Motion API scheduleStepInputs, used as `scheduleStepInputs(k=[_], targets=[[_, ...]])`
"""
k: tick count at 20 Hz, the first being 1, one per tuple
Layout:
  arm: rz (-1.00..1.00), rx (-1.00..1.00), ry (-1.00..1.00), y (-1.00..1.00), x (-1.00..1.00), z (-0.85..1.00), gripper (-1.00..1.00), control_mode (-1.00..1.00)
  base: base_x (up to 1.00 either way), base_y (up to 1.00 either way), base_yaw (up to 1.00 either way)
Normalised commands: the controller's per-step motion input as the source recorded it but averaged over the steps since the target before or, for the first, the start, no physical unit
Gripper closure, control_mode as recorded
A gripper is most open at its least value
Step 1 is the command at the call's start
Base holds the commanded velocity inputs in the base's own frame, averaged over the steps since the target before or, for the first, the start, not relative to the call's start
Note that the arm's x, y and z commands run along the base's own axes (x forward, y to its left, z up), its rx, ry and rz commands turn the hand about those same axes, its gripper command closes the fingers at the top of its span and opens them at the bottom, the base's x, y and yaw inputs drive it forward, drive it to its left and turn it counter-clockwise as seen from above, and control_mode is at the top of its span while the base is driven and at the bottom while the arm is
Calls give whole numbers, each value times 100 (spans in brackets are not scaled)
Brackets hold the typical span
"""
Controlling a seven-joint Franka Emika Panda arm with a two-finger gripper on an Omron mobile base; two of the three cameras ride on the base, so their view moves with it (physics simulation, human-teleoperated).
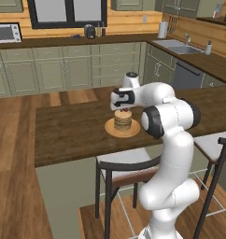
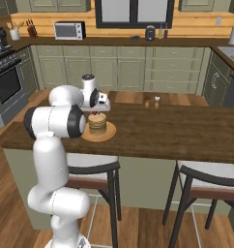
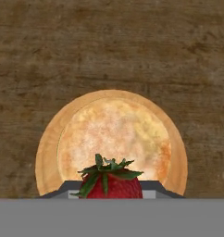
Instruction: Take the strawberry from the fridge and place it on top of the pancake, located on the dining counter.
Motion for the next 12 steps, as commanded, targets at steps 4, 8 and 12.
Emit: scheduleStepInputs(k=[4,8,12], targets=[[0,0,-2,4,6,-26,100,-100,0,0,0],[0,0,0,-4,4,-19,100,-100,0,0,0],[0,0,0,-7,3,-11,100,-100,0,0,0]])
